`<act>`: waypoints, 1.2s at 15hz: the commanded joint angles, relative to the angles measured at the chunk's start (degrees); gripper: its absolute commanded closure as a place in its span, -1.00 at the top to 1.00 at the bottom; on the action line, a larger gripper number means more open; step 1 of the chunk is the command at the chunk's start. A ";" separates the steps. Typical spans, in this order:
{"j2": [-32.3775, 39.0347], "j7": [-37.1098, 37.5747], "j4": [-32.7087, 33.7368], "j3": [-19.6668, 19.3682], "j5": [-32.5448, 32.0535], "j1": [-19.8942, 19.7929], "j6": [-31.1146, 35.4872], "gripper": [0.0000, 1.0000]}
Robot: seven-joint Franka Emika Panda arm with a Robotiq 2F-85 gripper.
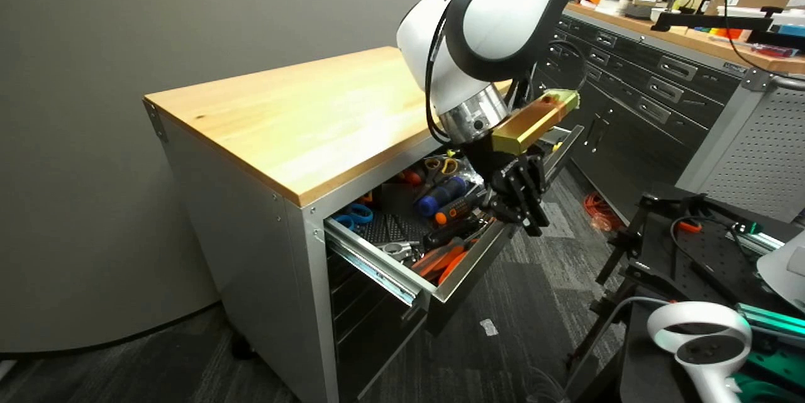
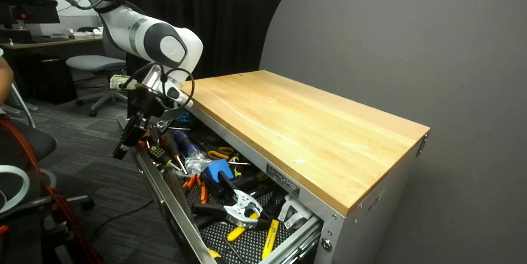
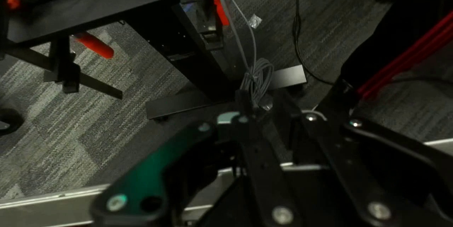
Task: Pick up the screwdriver from the top of the cabinet, put it in the drawer and close the drawer.
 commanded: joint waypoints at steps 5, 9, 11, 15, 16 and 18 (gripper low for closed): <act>-1.31 11.38 0.91 -2.06 -6.90 4.65 9.41 -0.86; 0.13 14.46 3.06 -2.69 -13.51 5.82 13.62 -0.85; 0.85 15.30 3.93 -2.91 -16.04 6.11 16.23 -0.90; 2.98 15.39 6.16 -3.28 -19.31 6.04 20.03 -0.89; 3.68 15.24 6.83 -3.39 -19.62 5.98 20.65 -0.87; 4.44 15.18 7.84 -3.69 -19.94 6.00 21.92 -0.87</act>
